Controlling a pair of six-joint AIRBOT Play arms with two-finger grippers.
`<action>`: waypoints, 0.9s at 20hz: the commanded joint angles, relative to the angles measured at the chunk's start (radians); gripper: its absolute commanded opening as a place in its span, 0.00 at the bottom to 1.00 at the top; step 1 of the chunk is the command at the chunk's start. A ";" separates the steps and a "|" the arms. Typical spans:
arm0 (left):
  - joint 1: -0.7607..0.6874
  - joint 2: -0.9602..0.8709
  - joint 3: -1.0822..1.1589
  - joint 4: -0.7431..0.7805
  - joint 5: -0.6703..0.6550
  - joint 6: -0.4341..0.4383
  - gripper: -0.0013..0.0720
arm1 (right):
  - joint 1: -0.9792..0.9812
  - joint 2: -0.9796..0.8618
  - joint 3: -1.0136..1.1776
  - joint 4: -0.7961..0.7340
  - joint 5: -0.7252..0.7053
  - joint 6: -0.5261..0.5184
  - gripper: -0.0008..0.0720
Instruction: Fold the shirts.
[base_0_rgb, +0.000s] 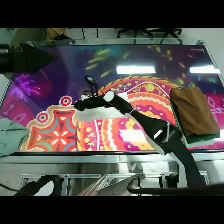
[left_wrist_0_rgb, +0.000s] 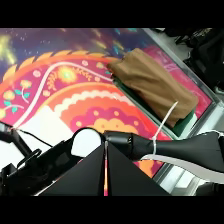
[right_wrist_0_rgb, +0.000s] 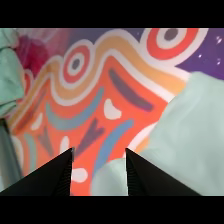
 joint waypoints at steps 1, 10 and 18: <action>0.016 0.108 -0.213 -0.002 0.051 0.072 0.04 | 0.029 -0.049 0.002 -0.010 -0.064 -0.044 0.53; 0.016 0.130 -0.240 -0.005 0.086 0.075 0.04 | -0.521 0.290 0.001 -0.259 0.467 0.137 0.80; 0.016 0.129 -0.210 -0.004 0.063 0.063 0.04 | -0.592 0.174 -0.129 -0.427 0.636 0.226 0.89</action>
